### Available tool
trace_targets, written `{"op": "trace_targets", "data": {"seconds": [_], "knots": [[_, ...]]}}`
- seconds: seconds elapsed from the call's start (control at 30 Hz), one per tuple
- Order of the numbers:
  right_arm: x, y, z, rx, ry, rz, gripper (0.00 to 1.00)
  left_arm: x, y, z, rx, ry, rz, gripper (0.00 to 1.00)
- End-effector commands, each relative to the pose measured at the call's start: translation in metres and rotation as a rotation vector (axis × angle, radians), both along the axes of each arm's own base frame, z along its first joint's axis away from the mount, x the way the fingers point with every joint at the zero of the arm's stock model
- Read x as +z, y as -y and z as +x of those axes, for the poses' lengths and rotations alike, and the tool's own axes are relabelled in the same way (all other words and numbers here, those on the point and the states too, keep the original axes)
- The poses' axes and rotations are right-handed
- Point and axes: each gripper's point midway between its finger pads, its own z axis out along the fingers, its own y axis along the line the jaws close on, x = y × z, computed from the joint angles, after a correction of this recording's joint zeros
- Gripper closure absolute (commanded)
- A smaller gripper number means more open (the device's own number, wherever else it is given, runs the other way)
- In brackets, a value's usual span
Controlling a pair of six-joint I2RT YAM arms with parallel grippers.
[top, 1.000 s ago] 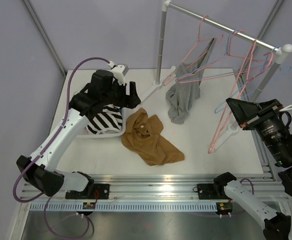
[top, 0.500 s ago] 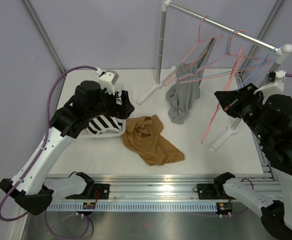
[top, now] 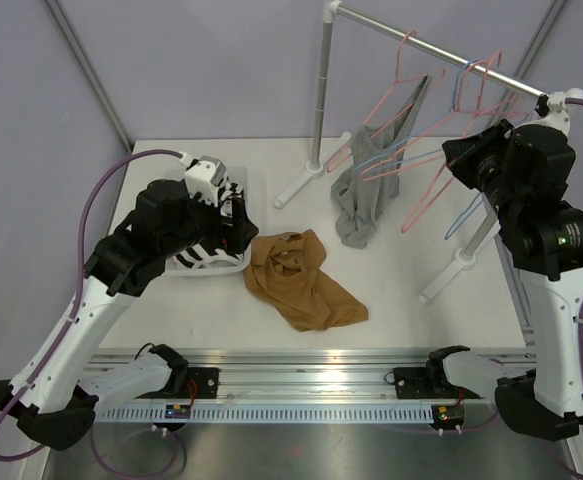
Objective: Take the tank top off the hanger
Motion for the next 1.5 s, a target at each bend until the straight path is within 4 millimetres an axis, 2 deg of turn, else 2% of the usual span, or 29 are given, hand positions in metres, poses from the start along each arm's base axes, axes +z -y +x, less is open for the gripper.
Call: {"op": "trace_targets", "data": {"seconds": [0.0,0.07,0.1,0.13,0.2,0.27,0.3,0.37,0.4,0.5,0.63,0.73,0.77,0.8,0.87,0.9,0.93,1.03,1.1,1.13,1.2,1.27,1.3,1.33,1.37,1.4,1.43,1.47], "knots": [[0.009,0.010,0.019,-0.011,0.041,0.063,1.00,0.005,0.004,0.001,-0.026,0.036,-0.008,0.01],[0.008,0.024,0.028,-0.047,0.038,0.052,1.00,0.005,0.003,-0.001,-0.032,0.039,-0.003,0.01],[0.012,0.023,0.029,-0.026,0.040,0.055,1.00,0.004,0.003,-0.001,-0.031,0.038,-0.001,0.01],[0.006,0.024,0.040,-0.016,0.013,0.056,1.00,0.004,0.003,-0.001,-0.033,0.040,-0.001,0.01],[0.003,0.032,0.047,-0.012,-0.008,0.068,1.00,0.004,0.004,0.000,-0.037,0.042,-0.004,0.01],[-0.001,0.031,0.056,0.001,-0.007,0.079,1.00,0.003,0.008,-0.002,-0.059,0.031,-0.016,0.01],[-0.010,0.044,0.061,-0.032,-0.023,0.089,1.00,0.003,0.010,-0.003,-0.065,0.029,-0.019,0.01],[-0.017,0.048,0.067,-0.032,-0.023,0.097,1.00,0.002,0.012,-0.004,-0.075,0.023,-0.025,0.01],[-0.028,0.055,0.071,-0.038,-0.051,0.109,1.00,0.002,0.014,-0.005,-0.080,0.021,-0.027,0.01],[-0.049,0.055,0.072,-0.022,-0.089,0.134,1.00,-0.002,0.022,-0.009,-0.094,0.009,-0.033,0.01],[-0.062,0.048,0.067,0.005,-0.078,0.160,1.00,-0.009,0.028,-0.012,-0.070,-0.013,-0.022,0.01],[-0.066,0.045,0.062,0.021,-0.070,0.170,1.00,-0.029,0.029,-0.012,-0.026,-0.050,-0.018,0.01],[-0.067,0.043,0.060,0.028,-0.069,0.171,0.92,-0.032,0.031,-0.011,-0.018,-0.047,-0.030,0.01],[-0.062,0.041,0.056,0.039,-0.053,0.171,0.83,-0.050,0.032,-0.013,-0.013,-0.074,-0.016,0.01],[-0.059,0.039,0.050,0.047,-0.044,0.171,0.63,-0.058,0.040,-0.014,-0.008,-0.082,-0.042,0.01],[-0.050,0.036,0.045,0.063,-0.022,0.169,0.49,-0.071,0.042,-0.015,0.001,-0.093,-0.021,0.01],[-0.045,0.035,0.042,0.072,-0.012,0.166,0.42,-0.077,0.046,-0.014,0.014,-0.097,-0.030,0.01],[-0.025,0.027,0.025,0.125,0.025,0.134,0.39,-0.097,0.058,-0.013,0.024,-0.105,-0.023,0.01],[-0.012,0.020,0.008,0.168,0.047,0.097,0.26,-0.115,0.066,-0.010,0.030,-0.113,0.011,0.01],[-0.008,0.020,0.002,0.175,0.055,0.081,0.01,-0.125,0.068,-0.009,0.038,-0.127,0.029,0.01],[-0.003,0.015,-0.020,0.209,0.070,0.027,0.00,-0.147,0.079,-0.005,0.042,-0.143,0.078,0.01],[-0.007,0.011,-0.036,0.241,0.059,-0.005,0.01,-0.165,0.087,-0.002,0.047,-0.154,0.110,0.01],[-0.005,0.008,-0.050,0.262,0.082,-0.049,0.01,-0.184,0.092,-0.002,0.047,-0.182,0.151,0.01],[-0.007,0.004,-0.059,0.288,0.086,-0.066,0.01,-0.191,0.098,0.001,0.047,-0.185,0.154,0.01],[-0.012,-0.005,-0.069,0.354,0.091,-0.076,0.00,-0.197,0.102,0.001,0.042,-0.189,0.164,0.01],[-0.009,-0.012,-0.086,0.394,0.133,-0.109,0.01,-0.214,0.107,-0.001,0.035,-0.205,0.202,0.01],[-0.010,-0.018,-0.095,0.434,0.147,-0.117,0.01,-0.219,0.115,0.001,0.029,-0.200,0.196,0.01],[-0.012,-0.030,-0.115,0.513,0.174,-0.122,0.01,-0.226,0.121,-0.002,0.013,-0.208,0.205,0.01]]}}
